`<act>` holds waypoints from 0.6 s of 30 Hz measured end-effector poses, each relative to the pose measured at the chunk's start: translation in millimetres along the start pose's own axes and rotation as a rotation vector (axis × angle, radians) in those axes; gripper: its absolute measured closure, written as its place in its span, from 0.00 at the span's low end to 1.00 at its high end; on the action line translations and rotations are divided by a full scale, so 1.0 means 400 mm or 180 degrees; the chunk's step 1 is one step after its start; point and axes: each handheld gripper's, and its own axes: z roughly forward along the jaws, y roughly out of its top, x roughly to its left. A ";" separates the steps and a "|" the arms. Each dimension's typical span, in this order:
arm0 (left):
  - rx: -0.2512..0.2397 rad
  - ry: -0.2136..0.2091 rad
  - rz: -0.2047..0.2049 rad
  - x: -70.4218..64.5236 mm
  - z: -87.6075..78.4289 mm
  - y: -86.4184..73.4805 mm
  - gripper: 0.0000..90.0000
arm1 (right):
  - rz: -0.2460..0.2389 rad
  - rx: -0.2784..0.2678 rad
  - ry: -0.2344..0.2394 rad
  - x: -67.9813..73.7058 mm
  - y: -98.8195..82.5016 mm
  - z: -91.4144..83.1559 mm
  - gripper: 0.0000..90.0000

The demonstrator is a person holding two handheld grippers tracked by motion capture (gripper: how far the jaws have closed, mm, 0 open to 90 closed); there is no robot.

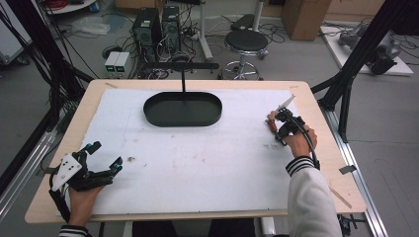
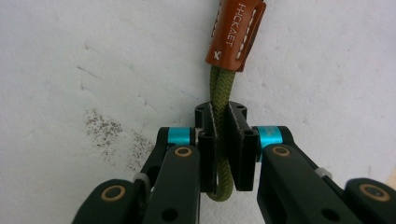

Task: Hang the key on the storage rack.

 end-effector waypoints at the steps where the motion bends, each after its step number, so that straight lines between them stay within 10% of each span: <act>1: 0.0000 0.0000 0.0000 0.000 0.000 0.000 0.06 | 0.0000 0.0000 0.0000 0.000 0.000 0.000 0.93; 11: -0.0034 -0.0005 -0.0028 0.003 -0.003 0.000 0.06 | -0.0085 -0.0404 0.0208 0.007 -0.003 -0.027 0.93; 18: -0.0011 -0.0141 -0.0056 -0.003 0.012 0.016 0.06 | -0.0473 -0.0954 0.0497 0.026 -0.007 -0.076 0.93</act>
